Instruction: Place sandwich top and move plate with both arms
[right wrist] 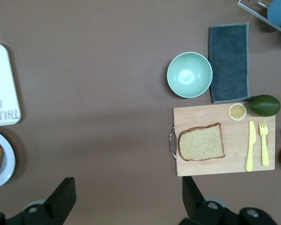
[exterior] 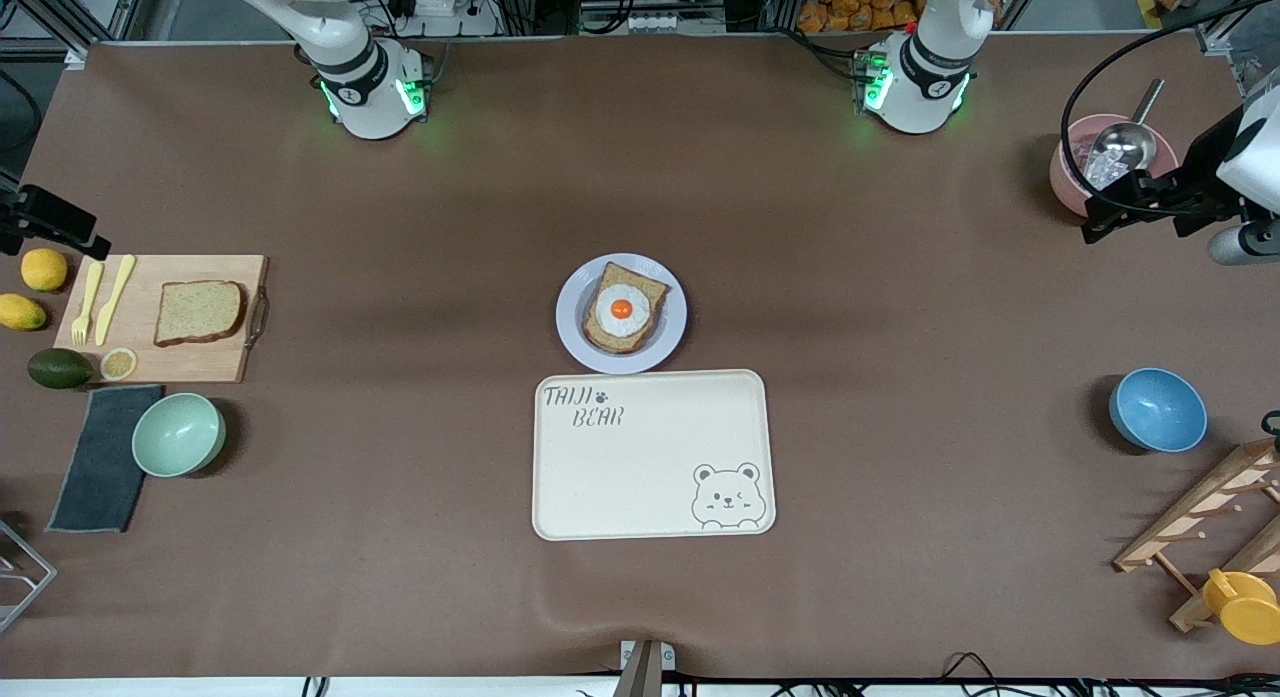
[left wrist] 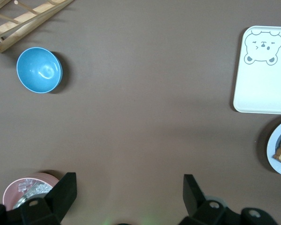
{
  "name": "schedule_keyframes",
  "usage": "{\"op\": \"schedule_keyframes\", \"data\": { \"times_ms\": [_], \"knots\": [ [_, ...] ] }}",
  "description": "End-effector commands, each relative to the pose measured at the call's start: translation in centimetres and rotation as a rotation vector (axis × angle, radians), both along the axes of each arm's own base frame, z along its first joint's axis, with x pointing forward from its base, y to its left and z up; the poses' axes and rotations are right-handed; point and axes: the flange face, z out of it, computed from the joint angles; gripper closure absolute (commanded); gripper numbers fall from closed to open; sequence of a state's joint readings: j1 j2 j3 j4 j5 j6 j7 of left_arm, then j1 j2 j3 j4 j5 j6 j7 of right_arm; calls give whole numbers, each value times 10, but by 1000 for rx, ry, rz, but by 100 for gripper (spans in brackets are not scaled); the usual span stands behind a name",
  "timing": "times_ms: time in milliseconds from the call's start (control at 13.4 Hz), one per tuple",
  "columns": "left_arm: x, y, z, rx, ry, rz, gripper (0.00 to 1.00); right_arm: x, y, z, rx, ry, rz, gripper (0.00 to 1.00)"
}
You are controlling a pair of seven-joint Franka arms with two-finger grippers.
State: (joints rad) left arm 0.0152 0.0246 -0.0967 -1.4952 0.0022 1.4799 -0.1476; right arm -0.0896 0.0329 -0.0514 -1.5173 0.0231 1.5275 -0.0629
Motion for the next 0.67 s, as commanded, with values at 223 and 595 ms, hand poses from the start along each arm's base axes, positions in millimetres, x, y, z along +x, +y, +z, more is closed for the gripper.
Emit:
{"op": "schedule_keyframes", "data": {
  "times_ms": [223,595],
  "knots": [
    [1,2,-1,-19,11,10,0,-12,-70,-46,64,30,-7,0],
    [2,2,-2,-22,11,9,0,-31,-119,-95,82,69,-67,0]
  ]
}}
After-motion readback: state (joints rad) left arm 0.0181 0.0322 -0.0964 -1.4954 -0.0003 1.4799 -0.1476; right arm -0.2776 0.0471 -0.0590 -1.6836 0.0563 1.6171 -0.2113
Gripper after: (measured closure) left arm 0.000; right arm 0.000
